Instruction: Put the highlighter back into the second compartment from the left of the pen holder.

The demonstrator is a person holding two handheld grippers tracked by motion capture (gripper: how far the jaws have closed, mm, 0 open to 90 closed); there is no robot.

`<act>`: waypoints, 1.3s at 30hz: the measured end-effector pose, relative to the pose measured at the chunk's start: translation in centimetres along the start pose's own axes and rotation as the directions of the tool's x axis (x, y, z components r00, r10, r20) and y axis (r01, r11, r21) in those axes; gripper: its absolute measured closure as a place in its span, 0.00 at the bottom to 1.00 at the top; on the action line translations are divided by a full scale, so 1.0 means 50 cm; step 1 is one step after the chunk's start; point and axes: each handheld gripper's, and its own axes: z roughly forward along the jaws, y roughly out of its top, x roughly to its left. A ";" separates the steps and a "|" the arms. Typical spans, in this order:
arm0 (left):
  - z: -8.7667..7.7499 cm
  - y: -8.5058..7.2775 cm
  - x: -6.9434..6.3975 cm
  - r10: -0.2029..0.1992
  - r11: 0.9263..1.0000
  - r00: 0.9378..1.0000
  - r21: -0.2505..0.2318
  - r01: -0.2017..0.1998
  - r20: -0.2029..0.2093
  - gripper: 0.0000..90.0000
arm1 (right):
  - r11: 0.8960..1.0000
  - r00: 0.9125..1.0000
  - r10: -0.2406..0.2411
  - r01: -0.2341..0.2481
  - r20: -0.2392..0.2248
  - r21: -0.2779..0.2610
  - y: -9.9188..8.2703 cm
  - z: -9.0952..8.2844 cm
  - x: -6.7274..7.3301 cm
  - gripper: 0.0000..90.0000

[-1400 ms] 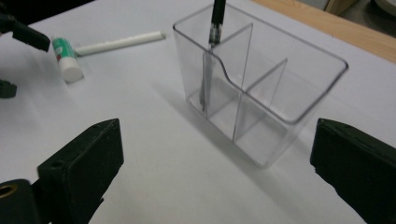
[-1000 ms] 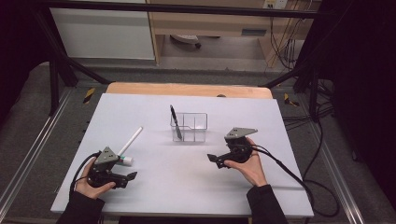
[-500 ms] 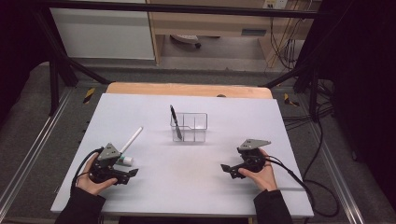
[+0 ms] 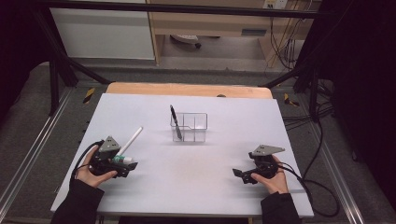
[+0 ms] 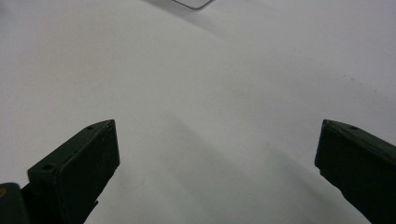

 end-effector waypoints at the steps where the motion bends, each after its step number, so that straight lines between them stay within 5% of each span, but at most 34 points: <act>1: 0.000 0.004 0.003 -0.001 1.000 1.000 0.003 0.001 -0.002 0.07 | 1.000 1.000 0.007 -0.007 0.000 0.000 -0.001 -0.002 0.000 0.01; 9: 0.003 0.035 0.025 0.001 0.999 1.000 0.033 0.000 -0.023 0.12 | 1.000 1.000 0.014 -0.014 0.007 0.002 -0.011 -0.010 -0.005 0.01; 18: 0.039 0.047 0.074 -0.072 0.993 0.996 0.088 0.076 -0.054 0.24 | 1.000 1.000 0.012 -0.012 0.003 -0.001 -0.016 -0.012 -0.003 0.01; 23: 0.062 0.041 0.100 -0.114 0.984 0.989 0.125 0.126 -0.097 0.35 | 1.000 1.000 0.013 -0.013 0.003 0.003 -0.017 -0.011 -0.002 0.01; 34: 0.086 0.034 0.114 -0.143 0.977 0.980 0.136 0.162 -0.140 0.62 | 1.000 1.000 0.011 -0.011 0.001 0.004 -0.017 -0.011 -0.002 0.01; 39: 0.092 0.033 0.109 -0.136 0.977 0.981 0.146 0.156 -0.137 0.68 | 1.000 1.000 0.009 -0.009 0.002 0.006 -0.018 -0.011 -0.002 0.01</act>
